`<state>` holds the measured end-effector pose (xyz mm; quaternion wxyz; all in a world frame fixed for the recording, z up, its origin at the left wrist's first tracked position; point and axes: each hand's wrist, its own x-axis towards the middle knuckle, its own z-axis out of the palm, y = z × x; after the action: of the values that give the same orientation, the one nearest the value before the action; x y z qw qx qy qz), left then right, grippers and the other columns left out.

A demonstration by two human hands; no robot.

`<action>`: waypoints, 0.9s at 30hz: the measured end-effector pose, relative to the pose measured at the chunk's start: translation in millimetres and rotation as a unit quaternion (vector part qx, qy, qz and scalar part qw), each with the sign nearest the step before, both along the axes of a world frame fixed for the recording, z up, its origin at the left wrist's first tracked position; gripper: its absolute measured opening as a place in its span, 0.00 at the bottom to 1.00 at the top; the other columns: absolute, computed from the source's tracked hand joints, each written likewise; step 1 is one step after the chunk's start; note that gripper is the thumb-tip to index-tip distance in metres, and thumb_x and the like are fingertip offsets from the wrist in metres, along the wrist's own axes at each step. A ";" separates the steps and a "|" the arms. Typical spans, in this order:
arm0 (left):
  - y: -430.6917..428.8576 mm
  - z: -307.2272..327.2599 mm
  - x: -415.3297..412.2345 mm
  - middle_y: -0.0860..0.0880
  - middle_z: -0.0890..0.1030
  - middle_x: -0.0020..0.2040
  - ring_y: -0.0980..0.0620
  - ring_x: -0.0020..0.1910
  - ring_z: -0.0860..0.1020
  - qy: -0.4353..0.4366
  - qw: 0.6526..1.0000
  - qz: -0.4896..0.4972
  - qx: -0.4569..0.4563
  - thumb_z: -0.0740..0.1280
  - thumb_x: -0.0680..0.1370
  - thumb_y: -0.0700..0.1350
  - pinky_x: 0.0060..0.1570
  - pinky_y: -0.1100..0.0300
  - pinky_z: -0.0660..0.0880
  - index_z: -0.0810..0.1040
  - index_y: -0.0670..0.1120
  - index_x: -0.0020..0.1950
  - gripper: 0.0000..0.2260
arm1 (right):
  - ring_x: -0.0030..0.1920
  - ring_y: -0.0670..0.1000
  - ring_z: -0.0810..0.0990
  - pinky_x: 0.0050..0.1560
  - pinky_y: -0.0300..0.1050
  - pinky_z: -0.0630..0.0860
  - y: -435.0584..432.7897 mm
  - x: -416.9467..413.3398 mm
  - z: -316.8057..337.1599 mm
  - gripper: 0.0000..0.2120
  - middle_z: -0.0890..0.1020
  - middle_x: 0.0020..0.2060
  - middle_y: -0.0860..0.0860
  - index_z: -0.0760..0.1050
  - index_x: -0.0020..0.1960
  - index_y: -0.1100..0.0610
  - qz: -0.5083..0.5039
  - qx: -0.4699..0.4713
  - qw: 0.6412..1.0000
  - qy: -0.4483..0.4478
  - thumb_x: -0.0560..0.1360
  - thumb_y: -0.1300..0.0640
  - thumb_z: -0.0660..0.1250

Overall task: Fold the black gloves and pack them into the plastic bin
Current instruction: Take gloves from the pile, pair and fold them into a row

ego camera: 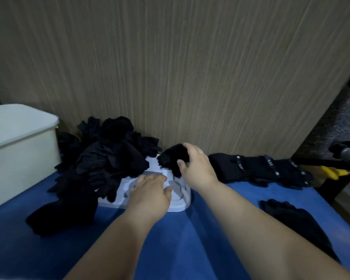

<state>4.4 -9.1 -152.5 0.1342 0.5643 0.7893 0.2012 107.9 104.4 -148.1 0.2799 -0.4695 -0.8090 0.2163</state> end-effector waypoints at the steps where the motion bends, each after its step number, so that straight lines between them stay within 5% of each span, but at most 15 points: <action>1: -0.2 0.7 -0.9 0.54 0.65 0.73 0.52 0.73 0.57 -0.006 1.000 0.001 0.002 0.54 0.83 0.53 0.69 0.56 0.58 0.63 0.52 0.75 0.20 | 0.73 0.52 0.60 0.72 0.49 0.61 3.9 -5.1 -0.7 0.27 0.63 0.74 0.49 0.56 0.76 0.51 -0.007 -0.005 1.000 -0.011 0.80 0.53 0.61; 6: -1.0 1.6 -5.2 0.53 0.64 0.74 0.53 0.73 0.57 -0.045 0.999 -0.002 0.003 0.54 0.83 0.52 0.69 0.57 0.60 0.63 0.52 0.75 0.20 | 0.66 0.53 0.66 0.62 0.46 0.69 13.1 -7.7 -4.3 0.25 0.76 0.61 0.54 0.61 0.74 0.52 -0.048 -0.029 0.996 -0.073 0.79 0.54 0.62; 13: 3.0 1.9 -2.0 0.51 0.69 0.70 0.51 0.71 0.62 -0.094 0.995 -0.007 0.015 0.56 0.82 0.53 0.67 0.57 0.64 0.66 0.53 0.72 0.19 | 0.56 0.51 0.78 0.53 0.44 0.74 -9.7 23.6 1.5 0.21 0.80 0.54 0.49 0.70 0.68 0.51 -0.052 -0.064 0.991 -0.109 0.76 0.51 0.66; 19: 11.2 -6.8 24.2 0.53 0.76 0.62 0.51 0.63 0.71 -0.107 0.992 -0.065 0.010 0.62 0.78 0.56 0.62 0.54 0.70 0.72 0.53 0.66 0.18 | 0.30 0.41 0.73 0.33 0.35 0.69 -45.3 70.7 2.4 0.15 0.74 0.30 0.44 0.72 0.57 0.47 -0.068 -0.153 0.986 0.001 0.73 0.51 0.71; 27: 14.0 -12.9 60.0 0.58 0.79 0.54 0.58 0.52 0.76 -0.141 0.982 -0.127 0.021 0.67 0.77 0.50 0.52 0.65 0.73 0.76 0.58 0.58 0.11 | 0.30 0.42 0.79 0.33 0.34 0.74 -82.1 134.4 12.2 0.17 0.79 0.29 0.47 0.73 0.61 0.51 -0.067 -0.253 0.955 0.142 0.74 0.58 0.71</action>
<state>64.3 4.9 -165.5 0.2561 0.6287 0.6801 0.2767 242.2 22.3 -135.9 0.2775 -0.5427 -0.6464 0.4589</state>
